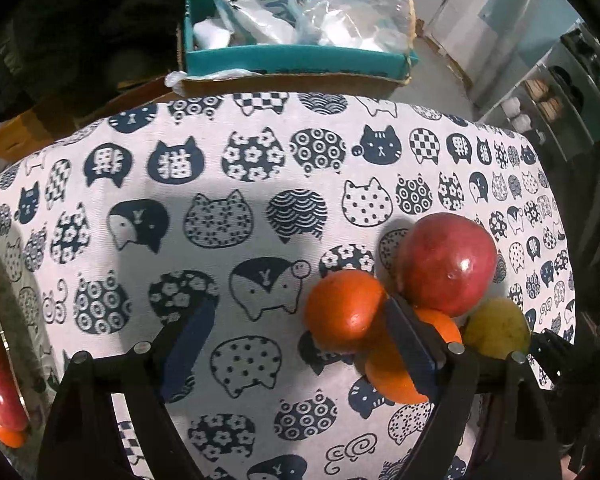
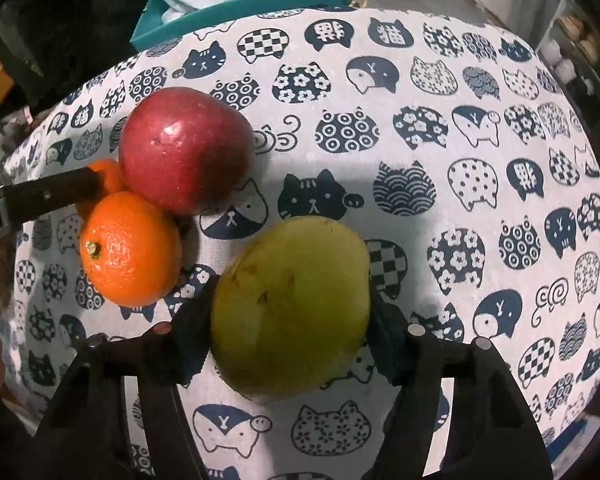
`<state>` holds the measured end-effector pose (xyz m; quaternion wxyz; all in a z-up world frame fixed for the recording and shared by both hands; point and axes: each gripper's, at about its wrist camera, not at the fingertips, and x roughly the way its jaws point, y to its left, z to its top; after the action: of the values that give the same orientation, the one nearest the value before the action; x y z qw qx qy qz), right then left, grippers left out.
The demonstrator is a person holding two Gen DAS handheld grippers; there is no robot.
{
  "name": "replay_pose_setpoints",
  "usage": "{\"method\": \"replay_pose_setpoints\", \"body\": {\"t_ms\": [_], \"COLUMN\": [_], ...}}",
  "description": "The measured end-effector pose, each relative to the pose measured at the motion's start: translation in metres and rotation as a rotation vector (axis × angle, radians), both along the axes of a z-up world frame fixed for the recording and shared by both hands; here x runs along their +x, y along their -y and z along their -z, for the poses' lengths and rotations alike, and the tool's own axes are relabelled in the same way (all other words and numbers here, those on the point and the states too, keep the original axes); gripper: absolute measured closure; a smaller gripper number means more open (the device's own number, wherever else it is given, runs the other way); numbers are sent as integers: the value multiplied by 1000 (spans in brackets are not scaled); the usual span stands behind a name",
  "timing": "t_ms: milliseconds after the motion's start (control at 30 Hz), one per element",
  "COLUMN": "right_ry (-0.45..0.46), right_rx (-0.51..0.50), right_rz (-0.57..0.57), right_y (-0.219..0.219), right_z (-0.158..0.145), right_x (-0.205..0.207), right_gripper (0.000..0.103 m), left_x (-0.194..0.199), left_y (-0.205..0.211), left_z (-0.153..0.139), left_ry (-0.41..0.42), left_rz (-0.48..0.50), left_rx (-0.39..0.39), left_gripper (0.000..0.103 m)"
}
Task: Organize fruits
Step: 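Close the right tool on the green mango while the left tool grasps an orange, then lift and carry the mango and orange toward the green glass bowl with both tools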
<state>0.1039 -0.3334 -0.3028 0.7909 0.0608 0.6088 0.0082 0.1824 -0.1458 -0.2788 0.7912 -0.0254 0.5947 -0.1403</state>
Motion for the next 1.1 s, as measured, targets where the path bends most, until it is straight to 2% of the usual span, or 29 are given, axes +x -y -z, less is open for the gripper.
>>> {"method": "replay_pose_setpoints", "body": {"t_ms": [33,233,300,400,600,700,1100], "right_ry": [0,22,29,35,68,84,185], "right_rx": [2,5,-4,-4,-36,-51,-84], "right_rz": [0,-11,-23,-23,-26,-33,-53], "right_y": [-1,-1,-3,0,2,1,-6], "right_z": [0,0,0,-1,-5,-8,-44], "right_x": [3,0,0,-4,-2,-4,-12], "right_gripper": [37,38,38,38,38,38,38], "left_x": [0,1,1,-1,-5,-11,-37], "left_y": [2,7,8,12,16,15,0], "left_z": [2,8,9,6,1,-7,-45], "left_ry": [-1,-22,-31,-28,1,52,166], "left_rz": [8,17,28,52,68,75,68], "left_rx": [-6,-59,-92,-111,-61,-16,33], "left_gripper": [15,31,44,57,59,60,60]}}
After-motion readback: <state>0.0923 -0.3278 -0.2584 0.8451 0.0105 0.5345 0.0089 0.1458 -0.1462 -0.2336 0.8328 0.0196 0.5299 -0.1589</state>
